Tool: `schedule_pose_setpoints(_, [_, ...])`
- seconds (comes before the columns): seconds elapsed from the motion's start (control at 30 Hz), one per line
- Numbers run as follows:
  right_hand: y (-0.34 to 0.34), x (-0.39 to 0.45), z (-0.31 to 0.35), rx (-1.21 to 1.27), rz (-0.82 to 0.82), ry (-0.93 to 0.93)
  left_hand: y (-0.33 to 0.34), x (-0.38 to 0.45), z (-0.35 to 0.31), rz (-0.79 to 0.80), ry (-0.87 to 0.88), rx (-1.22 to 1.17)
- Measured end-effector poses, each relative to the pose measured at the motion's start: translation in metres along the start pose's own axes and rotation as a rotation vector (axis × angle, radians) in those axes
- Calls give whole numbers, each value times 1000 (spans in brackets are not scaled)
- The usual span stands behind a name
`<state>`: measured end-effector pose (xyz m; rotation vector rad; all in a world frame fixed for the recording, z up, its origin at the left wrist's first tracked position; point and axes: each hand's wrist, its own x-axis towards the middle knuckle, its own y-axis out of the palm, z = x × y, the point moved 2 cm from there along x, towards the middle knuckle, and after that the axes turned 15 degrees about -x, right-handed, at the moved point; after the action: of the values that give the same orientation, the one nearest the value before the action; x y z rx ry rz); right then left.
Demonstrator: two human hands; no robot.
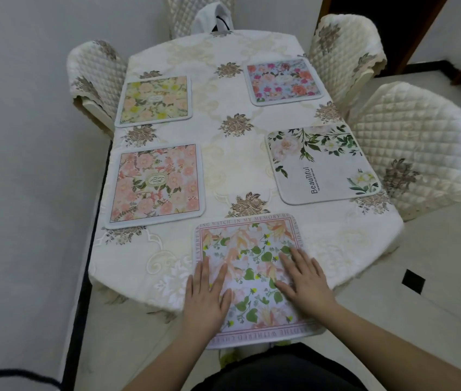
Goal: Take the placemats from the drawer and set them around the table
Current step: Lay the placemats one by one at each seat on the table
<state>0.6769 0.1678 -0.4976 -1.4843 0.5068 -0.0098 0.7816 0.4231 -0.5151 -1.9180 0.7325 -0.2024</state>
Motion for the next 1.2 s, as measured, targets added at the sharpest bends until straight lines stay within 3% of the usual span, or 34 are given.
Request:
schedule_pose_setpoints(0.13, [-5,-4,2,138,70,241,-4,-2,7,-59,-165,-37])
schedule_pose_setpoints(0.37, [-24,-1,13,203,102,285,-17,-1,4,-22,-119,-205])
schedule_pose_setpoints(0.47, [-37,-2,13,359,70,316,-37,-2,-6,-55,-160,-471])
schedule_pose_setpoints(0.63, [-66,-12,-1,821,-115,388,-71,-6,-24,-194,-268,-1013])
schedule_pose_setpoints(0.73, [-70,-14,-9,1001,-49,439,-83,1,-23,-209,-367,-1268])
schedule_pose_setpoints(0.8, [-69,-15,-8,972,38,403,-85,7,-20,-132,-442,-1390])
schedule_pose_setpoints(0.9, [-68,-21,1,857,107,355,-78,12,-14,48,-464,-1386])
schedule_pose_setpoints(0.97, [-68,-24,8,810,118,353,-75,10,-11,133,-425,-1260])
schedule_pose_setpoints(1.07, [-69,-29,10,831,72,402,-82,9,-14,120,-283,-1073])
schedule_pose_setpoints(1.2, [-80,-41,2,927,-40,436,-93,17,-25,92,-197,-1052])
